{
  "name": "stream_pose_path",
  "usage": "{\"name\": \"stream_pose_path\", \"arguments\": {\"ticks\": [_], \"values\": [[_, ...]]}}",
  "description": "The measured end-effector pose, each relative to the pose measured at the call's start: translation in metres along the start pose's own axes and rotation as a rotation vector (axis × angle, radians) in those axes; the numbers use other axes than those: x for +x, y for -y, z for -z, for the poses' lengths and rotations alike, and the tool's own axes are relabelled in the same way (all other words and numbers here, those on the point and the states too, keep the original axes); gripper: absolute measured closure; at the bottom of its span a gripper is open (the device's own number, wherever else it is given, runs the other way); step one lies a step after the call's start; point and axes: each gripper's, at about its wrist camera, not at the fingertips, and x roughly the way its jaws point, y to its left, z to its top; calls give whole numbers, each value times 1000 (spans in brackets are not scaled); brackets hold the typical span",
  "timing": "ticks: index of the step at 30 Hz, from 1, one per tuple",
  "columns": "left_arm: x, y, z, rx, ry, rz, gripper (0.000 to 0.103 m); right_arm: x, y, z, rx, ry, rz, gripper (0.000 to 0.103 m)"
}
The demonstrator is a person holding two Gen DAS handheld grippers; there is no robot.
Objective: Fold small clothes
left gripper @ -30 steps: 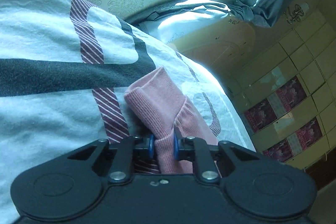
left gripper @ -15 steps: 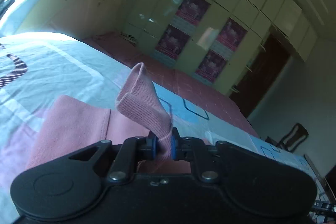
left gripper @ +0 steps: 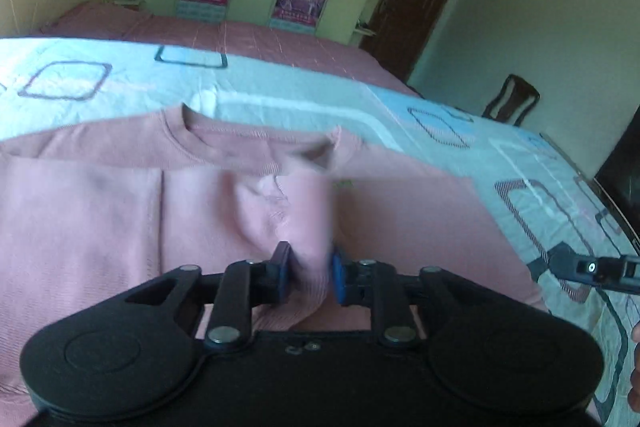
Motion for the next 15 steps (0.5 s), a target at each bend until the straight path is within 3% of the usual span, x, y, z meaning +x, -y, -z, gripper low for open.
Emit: {"name": "stream_pose_path", "arguments": {"ticks": [1, 2, 8, 12, 15], "values": [[3, 1, 5, 13, -14, 9, 56, 0, 2, 0, 12, -7, -7, 57], [3, 5, 10, 40, -4, 17, 46, 1, 2, 0, 20, -14, -15, 57], [-45, 11, 16, 98, 91, -35, 42, 19, -16, 1, 44, -68, -128, 57], [-102, -16, 26, 106, 148, -151, 41, 42, -41, 5, 70, -124, -220, 57], [-137, -48, 41, 105, 138, -274, 45, 65, -58, 10, 93, -174, -258, 57]]}}
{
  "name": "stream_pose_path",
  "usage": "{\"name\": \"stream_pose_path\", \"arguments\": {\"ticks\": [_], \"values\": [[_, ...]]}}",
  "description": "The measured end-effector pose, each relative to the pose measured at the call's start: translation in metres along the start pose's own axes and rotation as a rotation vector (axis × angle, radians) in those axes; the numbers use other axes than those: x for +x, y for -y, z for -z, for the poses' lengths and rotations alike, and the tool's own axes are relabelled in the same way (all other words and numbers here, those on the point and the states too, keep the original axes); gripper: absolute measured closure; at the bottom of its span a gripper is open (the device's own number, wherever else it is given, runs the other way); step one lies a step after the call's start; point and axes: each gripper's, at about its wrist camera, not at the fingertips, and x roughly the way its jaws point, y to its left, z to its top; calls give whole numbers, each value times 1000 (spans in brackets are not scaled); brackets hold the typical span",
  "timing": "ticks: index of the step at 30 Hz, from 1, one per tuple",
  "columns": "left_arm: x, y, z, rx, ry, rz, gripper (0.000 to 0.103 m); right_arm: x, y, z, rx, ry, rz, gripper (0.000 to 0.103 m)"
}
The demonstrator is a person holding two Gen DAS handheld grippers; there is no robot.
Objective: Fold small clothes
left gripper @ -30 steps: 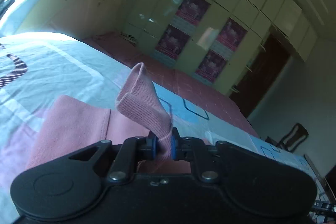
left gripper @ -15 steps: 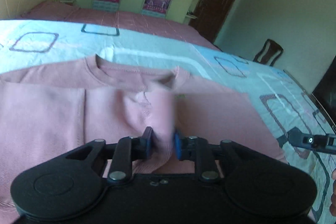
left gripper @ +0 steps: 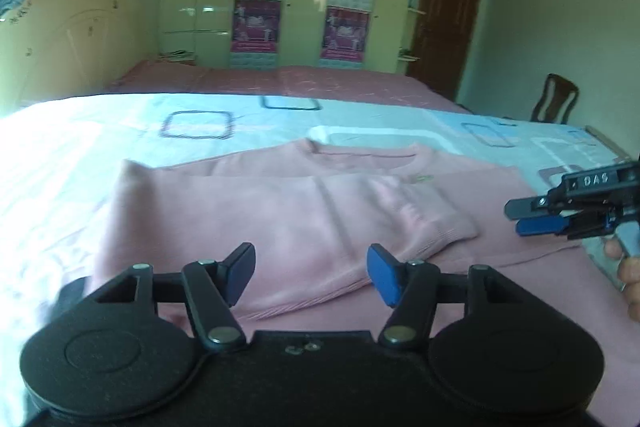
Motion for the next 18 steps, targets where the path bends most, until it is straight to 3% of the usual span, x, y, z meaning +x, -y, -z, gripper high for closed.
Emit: {"name": "stream_pose_path", "arguments": {"ticks": [3, 7, 10, 11, 13, 18], "values": [[-7, -37, 14, -54, -56, -78, 49, 22, -6, 2, 20, -40, -12, 57], [5, -73, 18, -111, -83, -105, 55, 43, -8, 0, 58, -67, -12, 57], [21, -89, 18, -152, -95, -96, 65, 52, -14, -3, 52, -69, 2, 57], [23, -91, 16, -158, -90, -93, 74, 54, -18, -5, 36, -67, 11, 57], [27, -97, 14, -162, -94, -109, 90, 59, -28, -7, -30, -73, 42, 92], [28, -99, 12, -125, -114, -95, 93, 41, -67, -27, -240, 19, 52, 96]]}}
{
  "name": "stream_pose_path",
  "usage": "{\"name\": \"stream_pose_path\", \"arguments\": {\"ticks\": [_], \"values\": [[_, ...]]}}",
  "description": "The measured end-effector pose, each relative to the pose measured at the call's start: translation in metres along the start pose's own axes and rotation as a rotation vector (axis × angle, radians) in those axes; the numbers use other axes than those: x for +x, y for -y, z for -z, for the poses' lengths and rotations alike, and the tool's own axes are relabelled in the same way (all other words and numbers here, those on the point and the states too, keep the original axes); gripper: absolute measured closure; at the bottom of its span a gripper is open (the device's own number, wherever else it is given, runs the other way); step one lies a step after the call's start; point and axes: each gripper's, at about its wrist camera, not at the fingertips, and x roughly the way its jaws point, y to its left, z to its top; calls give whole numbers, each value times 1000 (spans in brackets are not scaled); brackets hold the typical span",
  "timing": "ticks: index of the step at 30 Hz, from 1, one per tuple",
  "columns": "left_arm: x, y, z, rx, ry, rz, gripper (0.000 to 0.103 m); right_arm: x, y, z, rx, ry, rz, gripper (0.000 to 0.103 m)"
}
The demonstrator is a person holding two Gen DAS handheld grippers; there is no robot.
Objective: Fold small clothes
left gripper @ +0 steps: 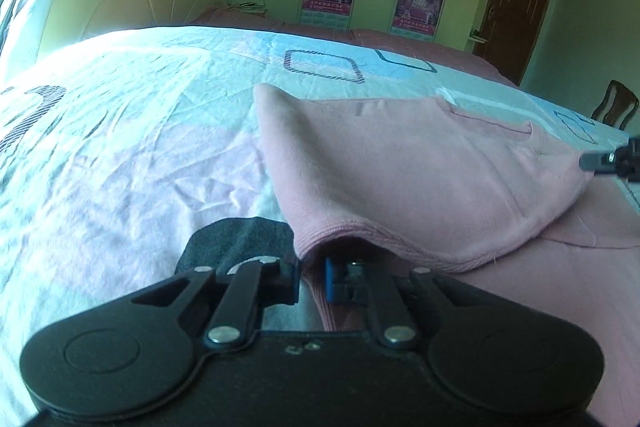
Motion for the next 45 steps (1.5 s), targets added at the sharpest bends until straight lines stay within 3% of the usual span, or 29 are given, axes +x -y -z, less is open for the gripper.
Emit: {"name": "stream_pose_path", "arguments": {"ticks": [4, 6, 7, 10, 12, 16, 30, 31, 32, 34, 38, 41, 43, 45], "values": [[2, 0, 0, 3, -6, 6, 93, -60, -21, -24, -142, 256, 29, 97], [1, 1, 2, 21, -3, 2, 93, -75, -13, -19, -183, 310, 89, 97], [2, 3, 2, 35, -2, -2, 93, -70, -1, -10, -181, 280, 130, 97], [4, 9, 3, 64, -1, -11, 93, -32, 44, 27, -68, 76, 188, 97], [4, 9, 2, 66, -3, -9, 93, -21, 57, 47, -31, 30, 198, 97], [4, 9, 3, 77, -6, -8, 93, -28, 67, 66, 60, 47, 177, 97], [4, 7, 1, 102, -18, 10, 92, -39, 61, 64, 60, 13, 190, 96], [2, 7, 0, 115, -21, 15, 87, -43, 62, 63, 65, 30, 218, 96], [-2, 7, 0, 131, -19, 7, 72, -47, 60, 61, 57, 48, 251, 95], [-23, 11, 1, 184, 34, -22, 61, -60, 53, 57, 26, 102, 272, 84], [-51, 28, -6, 166, 136, 34, 61, -52, 19, 51, -108, 95, 203, 85], [-20, 54, -9, 192, 55, 72, 60, -25, -1, 57, -161, 41, 163, 85], [7, 57, -1, 177, -29, 79, 59, 0, -3, 67, -192, -57, 173, 85], [11, 52, 2, 153, -25, 97, 58, 7, 0, 73, -218, -83, 170, 85]]}}
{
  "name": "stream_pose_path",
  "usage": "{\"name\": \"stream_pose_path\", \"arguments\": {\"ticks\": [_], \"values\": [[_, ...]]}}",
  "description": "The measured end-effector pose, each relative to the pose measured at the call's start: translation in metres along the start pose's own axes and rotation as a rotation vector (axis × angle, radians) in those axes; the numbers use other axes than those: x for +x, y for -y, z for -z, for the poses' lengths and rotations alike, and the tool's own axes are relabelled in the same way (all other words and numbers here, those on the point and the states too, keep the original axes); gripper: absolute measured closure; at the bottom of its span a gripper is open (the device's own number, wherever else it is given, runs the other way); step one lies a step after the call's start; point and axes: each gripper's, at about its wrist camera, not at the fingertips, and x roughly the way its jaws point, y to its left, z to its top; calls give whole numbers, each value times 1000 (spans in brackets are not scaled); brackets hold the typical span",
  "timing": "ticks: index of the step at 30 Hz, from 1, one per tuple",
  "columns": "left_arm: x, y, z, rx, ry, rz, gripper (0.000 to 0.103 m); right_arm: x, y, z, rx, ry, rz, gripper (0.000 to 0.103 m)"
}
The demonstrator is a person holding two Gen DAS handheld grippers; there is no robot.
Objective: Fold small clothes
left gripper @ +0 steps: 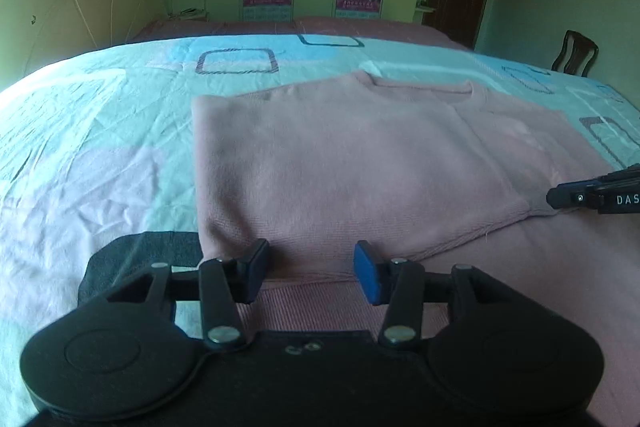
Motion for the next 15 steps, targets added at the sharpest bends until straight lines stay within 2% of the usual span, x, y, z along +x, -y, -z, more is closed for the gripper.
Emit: {"name": "stream_pose_path", "arguments": {"ticks": [2, 5, 7, 11, 13, 15], "values": [[-3, -6, -5, -23, -15, 22, 57, -4, 4, -5, 6, -13, -18, 85], [3, -10, -21, 5, 2, 23, 55, -11, 14, -22, 20, 68, 1, 85], [18, -12, -39, 37, 4, 22, 54, -3, 25, -38, 55, 77, 32, 85], [60, -20, -79, 72, 9, 22, 51, 28, 30, -66, 59, 65, 24, 85], [82, -31, -93, 57, -7, 13, 51, 41, 32, -71, 50, 61, 16, 85], [98, -46, -98, 49, -20, -22, 51, 53, 38, -71, 36, 27, 58, 85]]}}
